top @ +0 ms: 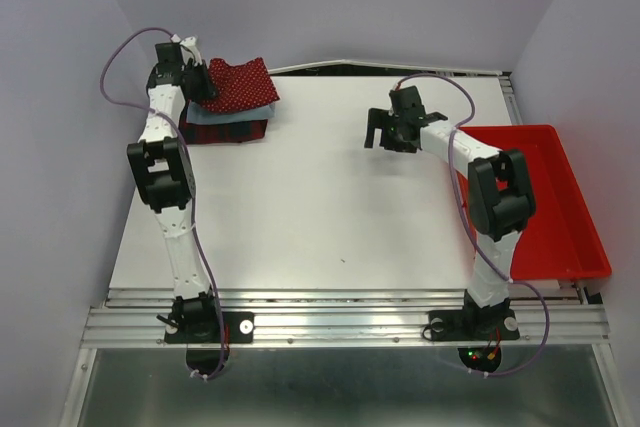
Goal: Fold and stack the skirts
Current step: Neatly place the folded skirt to the corner
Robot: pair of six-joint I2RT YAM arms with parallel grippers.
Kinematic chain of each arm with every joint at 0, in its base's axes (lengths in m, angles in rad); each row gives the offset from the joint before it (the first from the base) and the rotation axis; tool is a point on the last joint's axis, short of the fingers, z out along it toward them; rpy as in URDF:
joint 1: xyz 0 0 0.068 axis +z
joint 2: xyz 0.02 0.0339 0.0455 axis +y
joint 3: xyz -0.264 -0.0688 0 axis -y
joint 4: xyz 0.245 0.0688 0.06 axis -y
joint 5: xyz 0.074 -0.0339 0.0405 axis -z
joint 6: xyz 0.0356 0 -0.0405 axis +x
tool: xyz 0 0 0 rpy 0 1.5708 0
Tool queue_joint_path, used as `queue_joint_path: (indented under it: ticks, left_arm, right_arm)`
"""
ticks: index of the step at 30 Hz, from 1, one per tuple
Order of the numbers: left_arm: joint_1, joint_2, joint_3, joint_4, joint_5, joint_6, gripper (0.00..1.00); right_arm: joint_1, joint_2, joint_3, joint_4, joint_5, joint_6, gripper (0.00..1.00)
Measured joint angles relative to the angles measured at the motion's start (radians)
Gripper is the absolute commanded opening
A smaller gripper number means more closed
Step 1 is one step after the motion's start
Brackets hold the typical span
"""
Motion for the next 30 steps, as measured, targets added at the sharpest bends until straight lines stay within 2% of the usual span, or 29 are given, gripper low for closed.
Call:
queue_joint_path:
  ticks: [6,10,16,18,20,21,22,30]
  left_arm:
    - [0.015,0.079,0.0,-0.006,-0.037,0.049,0.07]
    - [0.016,0.079,0.008,0.003,-0.052,0.067,0.24]
    - [0.019,0.078,0.008,0.011,-0.092,0.093,0.41]
    - [0.019,0.078,0.013,0.011,-0.117,0.104,0.72]
    - [0.021,0.077,0.022,0.012,-0.149,0.127,0.77]
    - [0.023,0.075,0.024,0.013,-0.163,0.131,0.93]
    - [0.024,0.07,0.024,0.013,-0.177,0.137,0.98]
    - [0.037,-0.032,0.026,0.023,-0.344,0.218,0.99]
  right_arm:
    - [0.0,0.012,0.0,-0.001,-0.005,0.0,1.0]
    - [0.0,0.012,0.0,-0.001,-0.008,0.0,1.0]
    - [0.0,0.012,0.0,-0.002,-0.008,0.0,1.0]
    - [0.0,0.012,0.0,-0.003,-0.008,0.0,1.0]
    - [0.0,0.012,0.0,-0.003,-0.008,-0.001,1.0]
    - [0.0,0.012,0.0,-0.003,-0.008,-0.002,1.0]
    - [0.0,0.012,0.0,-0.003,-0.008,-0.003,1.0]
    - [0.0,0.0,0.004,-0.008,-0.003,-0.026,1.0]
